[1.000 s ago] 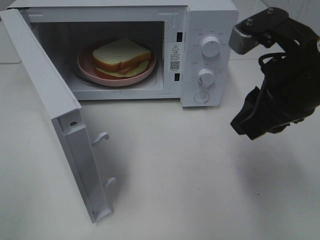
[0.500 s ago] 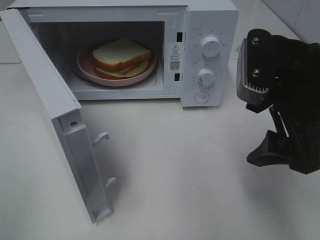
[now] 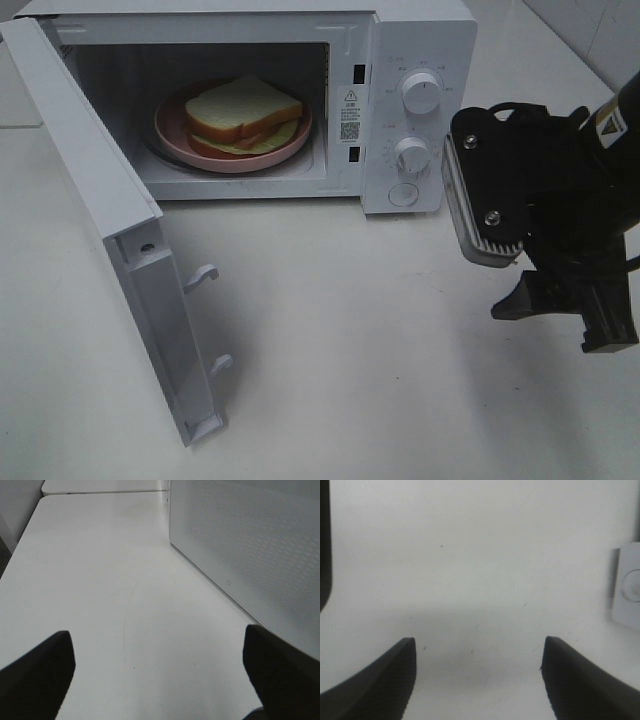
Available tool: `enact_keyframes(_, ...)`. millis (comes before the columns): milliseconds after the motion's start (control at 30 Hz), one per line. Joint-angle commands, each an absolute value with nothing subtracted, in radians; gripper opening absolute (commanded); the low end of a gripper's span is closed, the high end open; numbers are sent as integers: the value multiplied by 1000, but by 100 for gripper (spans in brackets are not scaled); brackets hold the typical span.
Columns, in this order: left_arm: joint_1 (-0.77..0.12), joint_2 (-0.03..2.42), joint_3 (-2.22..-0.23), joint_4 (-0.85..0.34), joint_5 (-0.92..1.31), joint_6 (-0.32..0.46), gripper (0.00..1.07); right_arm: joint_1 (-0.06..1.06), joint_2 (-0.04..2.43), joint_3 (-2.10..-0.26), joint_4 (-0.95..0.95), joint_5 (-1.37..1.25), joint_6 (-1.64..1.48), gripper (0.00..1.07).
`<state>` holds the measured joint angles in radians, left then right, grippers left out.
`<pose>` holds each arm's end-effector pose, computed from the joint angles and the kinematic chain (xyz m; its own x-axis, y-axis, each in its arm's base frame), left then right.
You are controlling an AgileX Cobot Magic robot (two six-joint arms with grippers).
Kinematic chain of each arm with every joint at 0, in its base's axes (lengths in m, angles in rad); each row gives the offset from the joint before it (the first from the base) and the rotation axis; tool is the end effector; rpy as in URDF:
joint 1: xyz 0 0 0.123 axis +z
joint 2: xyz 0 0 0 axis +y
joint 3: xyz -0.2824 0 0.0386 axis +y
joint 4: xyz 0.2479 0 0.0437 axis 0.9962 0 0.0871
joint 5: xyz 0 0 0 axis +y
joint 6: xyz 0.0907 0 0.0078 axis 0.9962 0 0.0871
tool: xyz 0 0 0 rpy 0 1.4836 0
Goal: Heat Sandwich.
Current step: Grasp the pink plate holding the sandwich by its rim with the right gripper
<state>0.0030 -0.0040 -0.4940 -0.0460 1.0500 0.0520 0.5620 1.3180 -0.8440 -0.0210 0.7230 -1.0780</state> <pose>-0.0044 -0.0036 0.2764 -0.4467 0.0277 -0.8943 0.0457 0.9989 0.0082 0.2102 0.1309 0.2502 0.1207 -0.9737 -0.1932 -0.9155 -0.0339 -0.4010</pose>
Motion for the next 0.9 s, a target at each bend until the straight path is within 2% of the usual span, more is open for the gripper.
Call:
enact_keyframes(33, 3, -23, -491, -50, 1038, 51, 84, 584, 1320, -848, -58, 683, -1102, 69)
enact_keyframes(233, 3, -23, -491, -50, 1038, 51, 84, 590, 1373, -869, -66, 716, -1095, 69)
enact_keyframes(400, 3, -23, -491, -50, 1038, 51, 84, 649, 1425, -907, -150, 722, -1097, 69)
enact_keyframes(567, 3, -23, -491, -50, 1038, 51, 84, 665, 1497, -981, -151, 750, -1094, 69)
enact_keyframes(900, 3, -21, -491, -50, 1038, 51, 84, 713, 1532, -1010, -160, 732, -1098, 69)
